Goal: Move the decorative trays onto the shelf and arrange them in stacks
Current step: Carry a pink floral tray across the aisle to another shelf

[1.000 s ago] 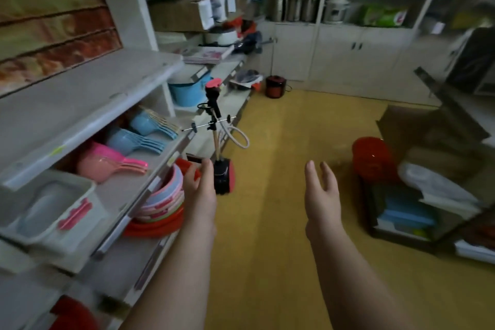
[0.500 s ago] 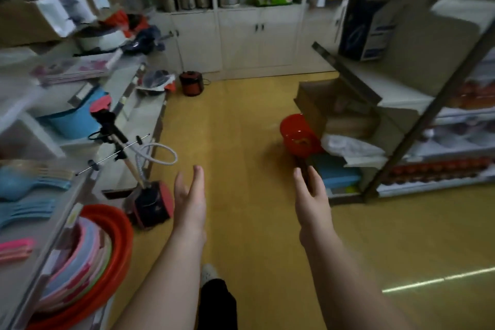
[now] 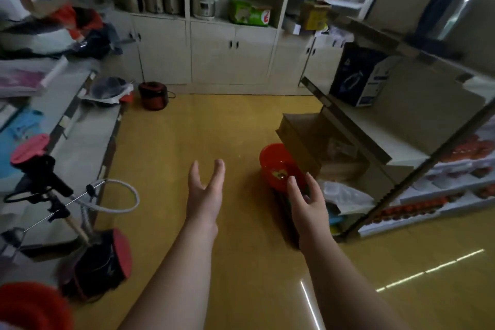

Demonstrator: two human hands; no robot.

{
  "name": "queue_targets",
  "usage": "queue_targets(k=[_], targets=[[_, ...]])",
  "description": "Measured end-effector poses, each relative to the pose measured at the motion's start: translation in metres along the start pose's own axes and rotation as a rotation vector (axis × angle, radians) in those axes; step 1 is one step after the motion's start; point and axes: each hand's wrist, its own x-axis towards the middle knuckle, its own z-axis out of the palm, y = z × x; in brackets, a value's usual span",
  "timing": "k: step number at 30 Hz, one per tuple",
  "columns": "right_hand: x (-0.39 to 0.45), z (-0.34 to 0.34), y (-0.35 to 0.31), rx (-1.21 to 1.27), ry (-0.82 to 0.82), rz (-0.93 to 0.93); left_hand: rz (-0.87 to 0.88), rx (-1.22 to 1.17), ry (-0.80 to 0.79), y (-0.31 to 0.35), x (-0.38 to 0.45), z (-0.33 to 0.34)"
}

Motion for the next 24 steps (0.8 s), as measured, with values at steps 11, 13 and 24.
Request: queue_targets(k=[11,13,24], targets=[[0.082,0.167,-0.054,-0.057,-0.006,-0.060,-0.050,-0.062,0.126,0.029,0.147,-0.087],[0.090,0.194,-0.057,-0.087,-0.038,-0.062,-0.062,-0.106,0.178,0.036,0.172,-0.104],[0.162,0.377,-0.068,-0.143,-0.391,-0.054,0.025,-0.005,0.483,0.081,0.269,-0.186]])
